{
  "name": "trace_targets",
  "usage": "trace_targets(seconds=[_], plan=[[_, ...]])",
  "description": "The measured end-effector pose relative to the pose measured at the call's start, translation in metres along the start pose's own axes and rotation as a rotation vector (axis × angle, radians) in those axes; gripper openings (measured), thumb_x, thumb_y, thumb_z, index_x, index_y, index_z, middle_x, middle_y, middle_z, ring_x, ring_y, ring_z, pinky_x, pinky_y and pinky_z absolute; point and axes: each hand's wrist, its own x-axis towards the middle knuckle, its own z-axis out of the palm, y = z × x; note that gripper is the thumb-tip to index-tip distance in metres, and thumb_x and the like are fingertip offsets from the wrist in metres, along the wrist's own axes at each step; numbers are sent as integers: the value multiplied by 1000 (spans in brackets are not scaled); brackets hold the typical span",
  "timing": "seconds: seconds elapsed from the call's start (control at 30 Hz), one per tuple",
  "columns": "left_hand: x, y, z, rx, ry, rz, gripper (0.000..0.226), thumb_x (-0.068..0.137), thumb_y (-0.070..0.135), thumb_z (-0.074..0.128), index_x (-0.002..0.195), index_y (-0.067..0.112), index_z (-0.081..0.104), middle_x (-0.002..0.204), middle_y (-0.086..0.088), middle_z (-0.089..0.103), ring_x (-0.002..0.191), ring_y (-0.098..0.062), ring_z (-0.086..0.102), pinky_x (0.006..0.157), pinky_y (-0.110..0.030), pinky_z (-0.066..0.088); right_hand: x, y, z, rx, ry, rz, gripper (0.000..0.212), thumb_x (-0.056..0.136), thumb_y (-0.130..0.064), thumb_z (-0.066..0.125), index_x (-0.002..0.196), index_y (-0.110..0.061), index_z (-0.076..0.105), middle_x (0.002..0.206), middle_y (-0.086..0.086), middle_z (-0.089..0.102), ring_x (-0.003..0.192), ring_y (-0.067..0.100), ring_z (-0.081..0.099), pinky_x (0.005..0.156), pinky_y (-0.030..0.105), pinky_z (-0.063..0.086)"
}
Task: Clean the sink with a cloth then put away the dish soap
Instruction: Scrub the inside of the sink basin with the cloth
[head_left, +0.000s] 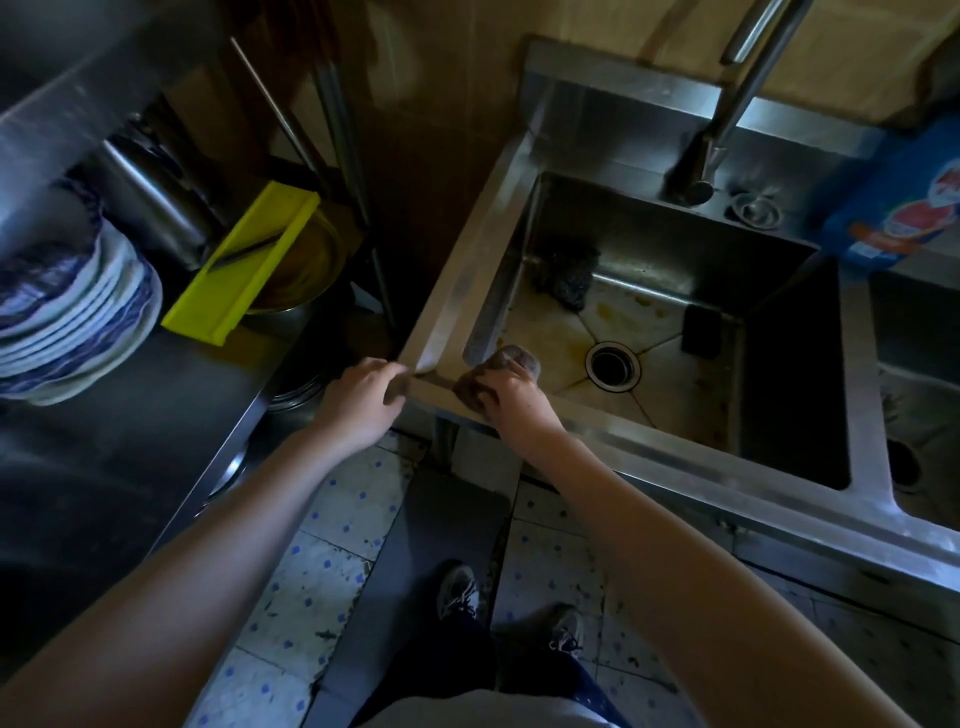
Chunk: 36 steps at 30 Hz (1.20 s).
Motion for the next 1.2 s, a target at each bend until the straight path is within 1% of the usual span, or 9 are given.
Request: trace_targets(seconds=[0.23,0.3,0.47,0.57,0.67,0.77,0.93,1.1,1.2], plan=[[0,9,5,-20,-25,-6,40,90,24,56,129,22,51,133,-7,47,116,-28,50,95,-44,44,-22,26,-13,-29,43,33,26,97,-16,47,117,-10,63,124,13,56,126,29,43,98,35,42],[2,17,8,-28,-34,-1,40,91,24,55,130,22,49,134,-6,46,118,-27,48,96,-45,43,-32,39,-19,-39,66,56,27,96,-16,49,119,-10,62,127,12,56,129,30,42,101,37,41],[6,39,17,-42,-34,42,40,91,23,55,131,19,49,136,-5,46,121,-25,47,99,-44,42,-59,74,-33,-86,116,98,29,97,-21,47,120,-13,63,139,6,48,136,25,35,105,41,41],[8,49,21,-38,-31,62,41,92,23,55,132,18,48,136,-5,47,121,-24,47,99,-39,42,-75,91,-41,-159,129,137,29,96,-26,49,121,-21,63,149,0,36,141,23,26,103,45,44],[9,57,24,-37,-16,72,41,92,22,55,132,17,48,135,-6,47,120,-23,48,99,-37,42,-91,107,-48,-248,140,208,29,95,-31,50,122,-30,61,154,0,27,144,26,17,110,49,36],[12,63,26,-44,-13,91,41,91,21,56,132,16,49,134,-7,48,119,-23,49,101,-40,41,-105,120,-55,-267,162,266,29,96,-34,48,122,-34,60,152,3,29,140,27,23,110,46,31],[14,70,31,-65,-10,114,40,91,20,56,131,17,50,133,-7,47,121,-23,47,99,-36,40,-116,129,-66,-209,129,362,30,97,-31,47,125,-34,57,145,3,35,133,25,33,93,44,47],[17,71,35,-69,-3,116,40,91,20,56,131,18,50,134,-6,47,119,-22,48,95,-32,40,-111,126,-66,-146,137,322,30,96,-23,49,124,-24,60,142,7,41,131,27,38,101,42,42],[21,69,34,-69,2,110,41,91,19,56,132,17,49,135,-6,46,120,-22,48,96,-32,40,-101,117,-60,-153,131,288,30,96,-22,49,124,-23,60,141,7,43,128,28,40,102,41,40]])
